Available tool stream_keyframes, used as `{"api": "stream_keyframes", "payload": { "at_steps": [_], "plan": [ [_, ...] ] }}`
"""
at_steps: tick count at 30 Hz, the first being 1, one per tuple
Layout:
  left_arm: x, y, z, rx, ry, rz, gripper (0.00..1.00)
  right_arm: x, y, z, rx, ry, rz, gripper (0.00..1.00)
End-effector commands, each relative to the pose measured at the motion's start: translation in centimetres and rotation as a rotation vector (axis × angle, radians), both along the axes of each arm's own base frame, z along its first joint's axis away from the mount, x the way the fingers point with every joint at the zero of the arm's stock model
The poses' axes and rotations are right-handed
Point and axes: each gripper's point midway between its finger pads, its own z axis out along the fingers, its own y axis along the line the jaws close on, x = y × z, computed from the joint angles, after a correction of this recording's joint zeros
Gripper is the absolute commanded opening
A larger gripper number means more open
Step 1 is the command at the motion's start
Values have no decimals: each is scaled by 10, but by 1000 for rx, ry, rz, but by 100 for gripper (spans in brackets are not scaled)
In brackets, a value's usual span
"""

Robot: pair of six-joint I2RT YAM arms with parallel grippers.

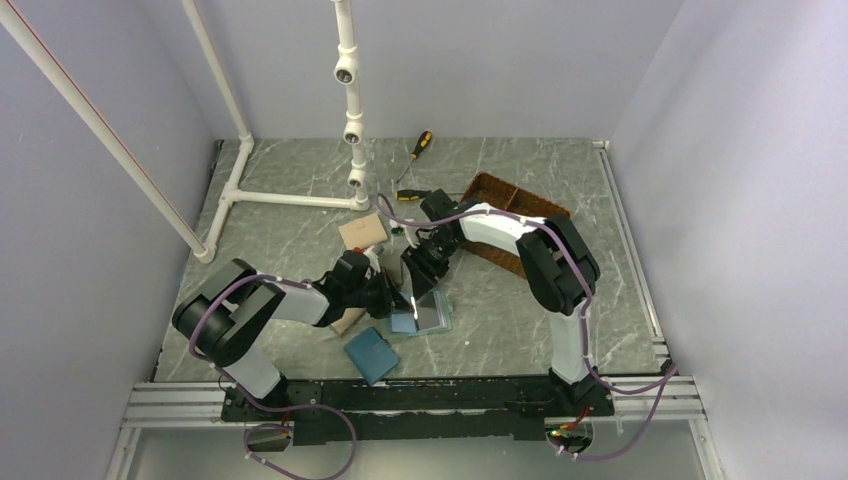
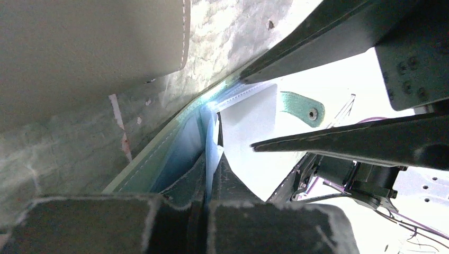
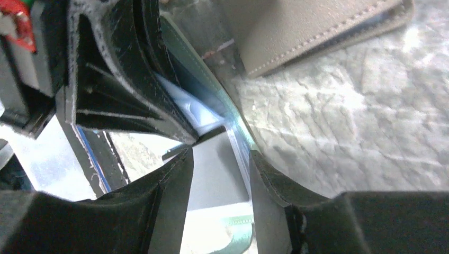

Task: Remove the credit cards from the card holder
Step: Remove the credit card from the card holder.

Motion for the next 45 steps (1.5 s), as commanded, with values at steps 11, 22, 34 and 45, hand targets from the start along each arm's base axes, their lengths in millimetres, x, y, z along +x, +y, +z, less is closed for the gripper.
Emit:
{"api": "stream_keyframes", "payload": {
  "at_steps": [11,22,34,45],
  "plan": [
    [3,17,-21,45,-45,58,0,6,-25,33,57,-43,61,51],
    [12,25,-8,70,-120,95,0,4,-29,17,2,3,36,50],
    [14,21,-2,36,-152,86,0,-10,-20,9,30,109,34,48],
    [14,24,-3,49,-151,96,0,-8,-18,23,63,86,42,46]
  ]
}}
